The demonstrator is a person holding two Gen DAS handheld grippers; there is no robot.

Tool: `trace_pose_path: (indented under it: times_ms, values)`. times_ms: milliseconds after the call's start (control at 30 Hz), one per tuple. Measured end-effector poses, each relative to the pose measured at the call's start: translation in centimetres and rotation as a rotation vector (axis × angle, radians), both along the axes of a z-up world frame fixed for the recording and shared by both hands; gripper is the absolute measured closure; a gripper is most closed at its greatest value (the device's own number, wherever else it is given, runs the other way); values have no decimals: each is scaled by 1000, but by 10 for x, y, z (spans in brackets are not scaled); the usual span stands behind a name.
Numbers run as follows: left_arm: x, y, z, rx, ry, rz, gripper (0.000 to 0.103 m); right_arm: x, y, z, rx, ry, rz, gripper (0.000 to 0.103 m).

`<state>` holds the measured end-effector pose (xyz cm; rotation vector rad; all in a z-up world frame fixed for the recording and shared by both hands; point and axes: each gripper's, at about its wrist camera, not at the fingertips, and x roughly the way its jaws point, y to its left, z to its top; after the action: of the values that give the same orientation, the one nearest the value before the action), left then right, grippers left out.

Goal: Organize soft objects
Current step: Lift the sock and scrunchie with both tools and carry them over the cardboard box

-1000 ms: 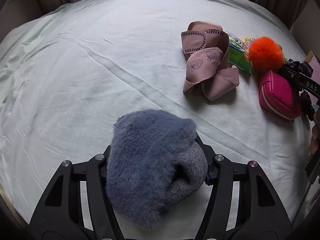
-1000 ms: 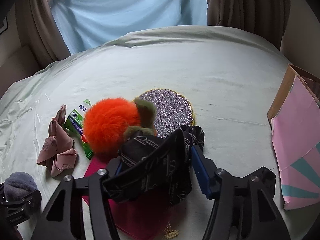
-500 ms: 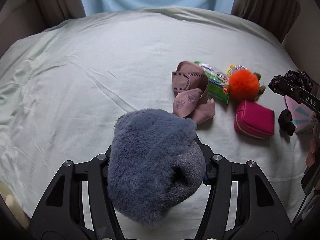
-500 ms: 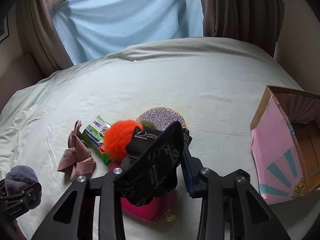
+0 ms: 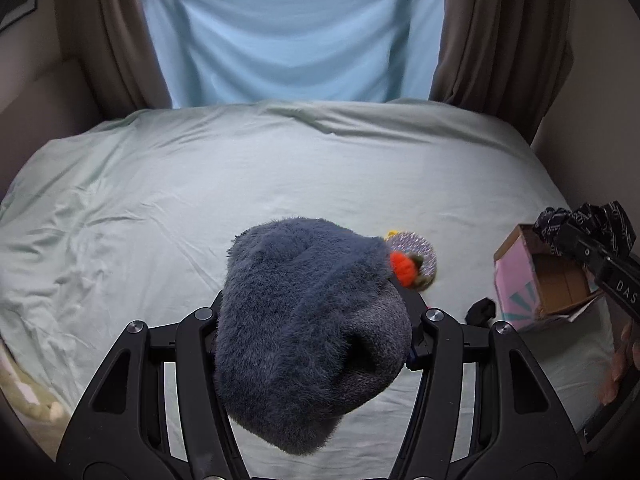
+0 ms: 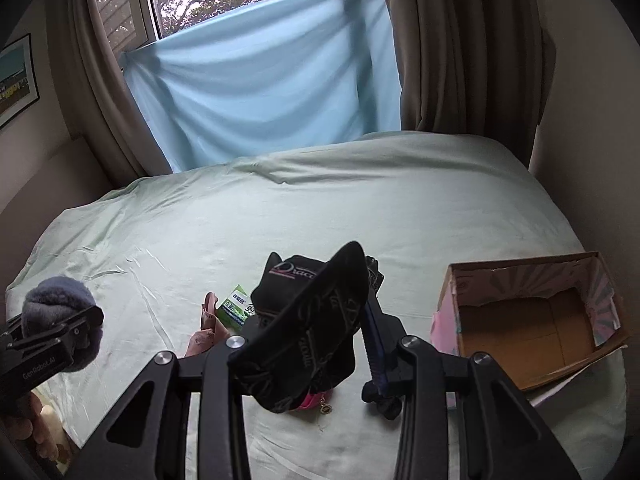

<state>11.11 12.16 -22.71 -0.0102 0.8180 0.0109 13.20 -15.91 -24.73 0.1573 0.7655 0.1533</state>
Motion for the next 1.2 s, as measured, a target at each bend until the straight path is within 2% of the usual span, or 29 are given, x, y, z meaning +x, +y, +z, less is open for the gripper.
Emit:
trace_pose_path:
  times_ms: [133,300,467,600,833,1033,1200]
  values:
    - [3,-45,31,-22,-23,-2,49,-5,-38,29,-3,1,1,69]
    - [10,-116,50,-56,-21,-22,49,-6,-93,54,-11,10,9,69]
    - [25,-193,52,-109,15,-85,49,-1,-149,63,-34,39,-10,69]
    - [43,-250,42,-134,56,-148,49,8,-194,56,-46,86,-51,69]
    - [83,-332,2,-134,174,-267,49,27,-262,23,-45,214,-144,69]
    - [117,-386,-55,-118,303,-341,49,57,-301,-24,-51,360,-213,69]
    - [144,-410,-105,-103,411,-360,49,85,-321,-62,-47,466,-242,69]
